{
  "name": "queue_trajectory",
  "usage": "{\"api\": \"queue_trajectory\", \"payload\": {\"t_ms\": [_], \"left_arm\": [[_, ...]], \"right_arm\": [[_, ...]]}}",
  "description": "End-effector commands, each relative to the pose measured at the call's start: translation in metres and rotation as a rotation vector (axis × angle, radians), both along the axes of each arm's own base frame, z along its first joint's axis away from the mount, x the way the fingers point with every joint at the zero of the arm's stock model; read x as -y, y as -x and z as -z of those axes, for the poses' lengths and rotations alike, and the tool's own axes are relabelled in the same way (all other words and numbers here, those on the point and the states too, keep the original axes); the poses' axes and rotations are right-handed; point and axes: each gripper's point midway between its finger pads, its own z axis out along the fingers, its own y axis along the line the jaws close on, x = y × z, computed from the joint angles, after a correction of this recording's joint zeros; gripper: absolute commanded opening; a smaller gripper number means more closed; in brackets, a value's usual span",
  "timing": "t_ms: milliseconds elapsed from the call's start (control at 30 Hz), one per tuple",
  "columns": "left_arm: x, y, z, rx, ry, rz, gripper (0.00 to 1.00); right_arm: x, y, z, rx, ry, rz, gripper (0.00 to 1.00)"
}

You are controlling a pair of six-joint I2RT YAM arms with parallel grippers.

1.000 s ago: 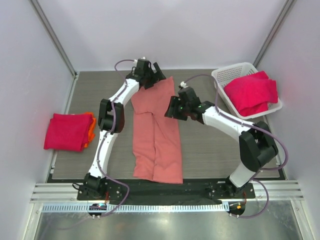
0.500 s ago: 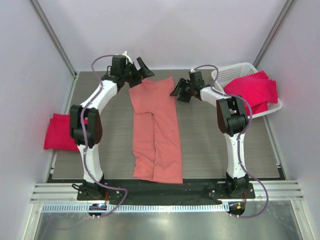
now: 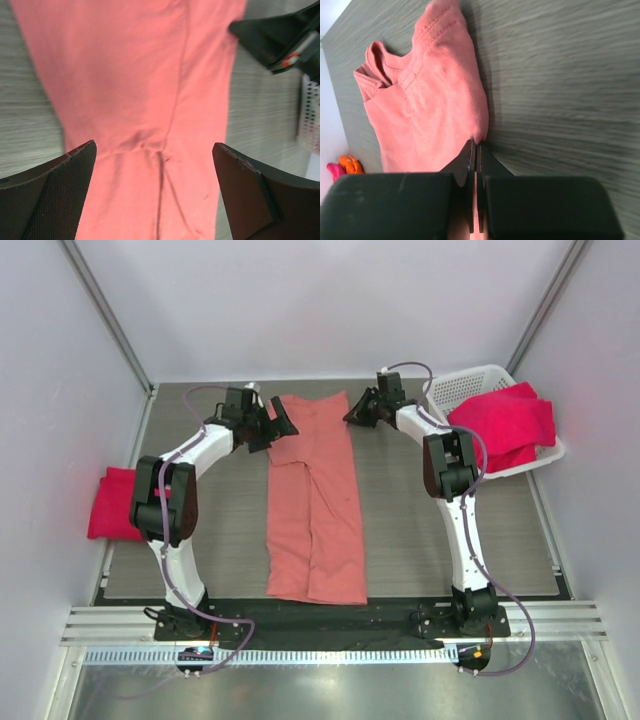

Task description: Fold and stack the t-shirts

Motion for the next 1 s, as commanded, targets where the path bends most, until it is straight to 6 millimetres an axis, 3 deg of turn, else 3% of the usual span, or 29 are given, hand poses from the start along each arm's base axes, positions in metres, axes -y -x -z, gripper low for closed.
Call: {"api": "queue_trajectory", "payload": {"t_ms": [0,167,233,267,300,333,367,400,433,467,500,533,567,600,633,667,700,767,800,833,867,900,933,967], "left_arm": [[-0.003,-0.005,-0.014,0.093,-0.031,-0.013,0.99],[-0.01,0.021,0.001,0.045,-0.028,-0.065,0.99],[-0.006,0.029,0.0,0.056,-0.033,-0.066,1.0],[-0.007,0.032,-0.005,0.07,-0.042,-0.088,1.0],[-0.01,0.04,0.001,0.055,-0.051,-0.098,1.0],[-0.012,0.045,0.003,0.052,-0.055,-0.11,1.0],[-0.017,0.047,-0.009,0.079,-0.044,-0.143,1.0],[-0.022,0.056,0.001,0.06,-0.056,-0.164,1.0],[-0.028,0.058,0.0,0.063,-0.054,-0.194,1.0],[-0.04,0.058,0.002,0.042,-0.036,-0.253,1.0],[-0.042,0.062,0.0,0.025,0.005,-0.245,1.0],[-0.046,0.069,0.006,-0.003,0.031,-0.24,1.0],[-0.05,0.07,0.006,-0.003,0.051,-0.239,1.0],[-0.048,0.075,-0.004,0.021,0.07,-0.213,1.0],[-0.049,0.084,0.0,0.018,0.063,-0.2,1.0],[-0.048,0.09,-0.003,0.027,0.06,-0.188,1.0],[-0.049,0.095,-0.004,0.032,0.054,-0.183,1.0],[-0.055,0.115,-0.005,0.038,0.033,-0.182,1.0],[-0.055,0.123,-0.002,0.034,0.025,-0.182,0.99],[-0.055,0.129,-0.012,0.069,0.023,-0.186,1.0],[-0.049,0.145,-0.002,0.041,0.015,-0.17,1.0],[-0.046,0.154,-0.001,0.037,0.016,-0.163,1.0],[-0.042,0.161,-0.008,0.054,0.033,-0.158,1.0],[-0.04,0.177,0.001,0.021,0.018,-0.148,0.99]], "right_arm": [[0.038,-0.029,-0.01,0.041,0.049,0.107,0.01],[0.06,-0.05,-0.02,0.086,0.048,0.146,0.01],[0.061,-0.054,-0.025,0.095,0.023,0.13,0.33],[0.06,-0.053,-0.029,0.101,0.018,0.116,0.55],[0.058,-0.048,-0.029,0.093,0.015,0.098,0.59],[0.056,-0.045,-0.049,0.122,0.009,0.08,0.61],[0.057,-0.04,-0.054,0.134,0.031,0.068,0.63],[0.056,-0.027,-0.046,0.111,0.056,0.057,0.64],[0.058,-0.022,-0.073,0.151,0.068,0.064,0.63],[0.059,-0.013,-0.081,0.159,0.082,0.058,0.63],[0.061,0.004,-0.068,0.118,0.099,0.053,0.63],[0.06,0.014,-0.071,0.118,0.11,0.048,0.63],[0.06,0.025,-0.104,0.165,0.11,0.045,0.64],[0.062,0.047,-0.084,0.114,0.14,0.026,0.64],[0.056,0.062,-0.089,0.114,0.153,0.008,0.64],[0.06,0.075,-0.112,0.148,0.172,0.022,0.64],[0.061,0.105,-0.091,0.08,0.209,0.008,0.64],[0.052,0.14,-0.085,0.065,0.269,-0.004,0.64],[0.056,0.17,-0.083,0.046,0.292,-0.008,0.64],[0.054,0.185,-0.079,0.034,0.303,-0.003,0.64],[0.044,0.207,-0.075,0.019,0.313,-0.023,0.62],[0.049,0.235,-0.064,-0.016,0.324,-0.032,0.61],[0.045,0.252,-0.061,-0.035,0.312,-0.029,0.6],[0.044,0.267,-0.058,-0.049,0.309,-0.036,0.59]]}}
